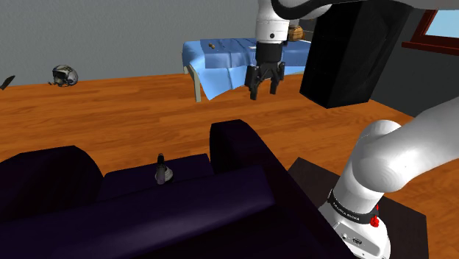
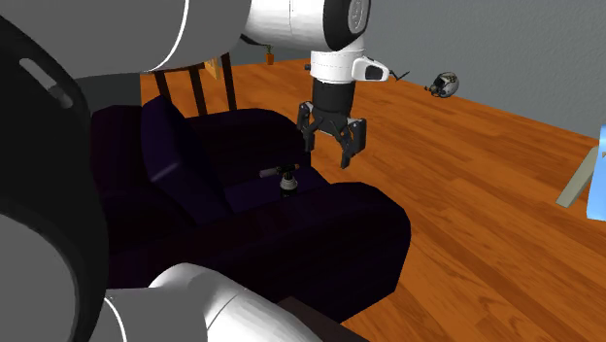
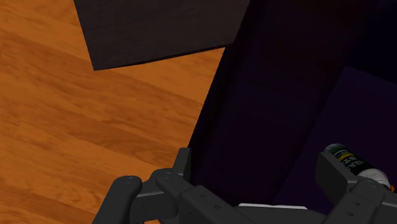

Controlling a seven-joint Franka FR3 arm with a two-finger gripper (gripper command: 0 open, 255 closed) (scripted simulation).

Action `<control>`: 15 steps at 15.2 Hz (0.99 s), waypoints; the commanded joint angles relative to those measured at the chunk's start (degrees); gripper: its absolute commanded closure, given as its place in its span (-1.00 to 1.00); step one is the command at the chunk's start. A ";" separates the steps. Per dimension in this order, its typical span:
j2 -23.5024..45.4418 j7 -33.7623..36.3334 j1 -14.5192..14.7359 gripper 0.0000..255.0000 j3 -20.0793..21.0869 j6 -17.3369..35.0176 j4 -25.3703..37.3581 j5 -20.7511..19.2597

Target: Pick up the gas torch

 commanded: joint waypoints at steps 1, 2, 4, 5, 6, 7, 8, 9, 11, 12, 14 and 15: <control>1.94 2.91 0.33 -1.00 1.83 2.36 -0.30 1.12; 3.19 4.38 0.53 -1.00 2.82 3.71 -0.36 1.66; 5.94 7.32 0.90 -1.00 4.76 6.41 -0.22 2.61; 7.42 8.79 1.06 -1.00 5.72 7.74 -0.03 3.00; 8.98 10.25 1.20 -1.00 6.67 9.06 0.25 3.35; 10.60 11.72 1.34 -1.00 7.60 10.37 0.62 3.63; 12.28 13.20 1.47 -1.00 8.50 11.66 1.06 3.84; 14.03 14.68 1.58 -1.00 9.40 12.92 1.59 3.99; 17.69 17.68 1.74 -1.00 11.15 15.36 2.91 4.06; 19.60 19.20 1.80 -1.00 11.99 16.52 3.68 3.98; 23.58 22.30 1.94 -1.00 13.58 18.73 5.49 3.54; 25.63 23.88 2.02 -1.00 14.31 19.76 6.51 3.19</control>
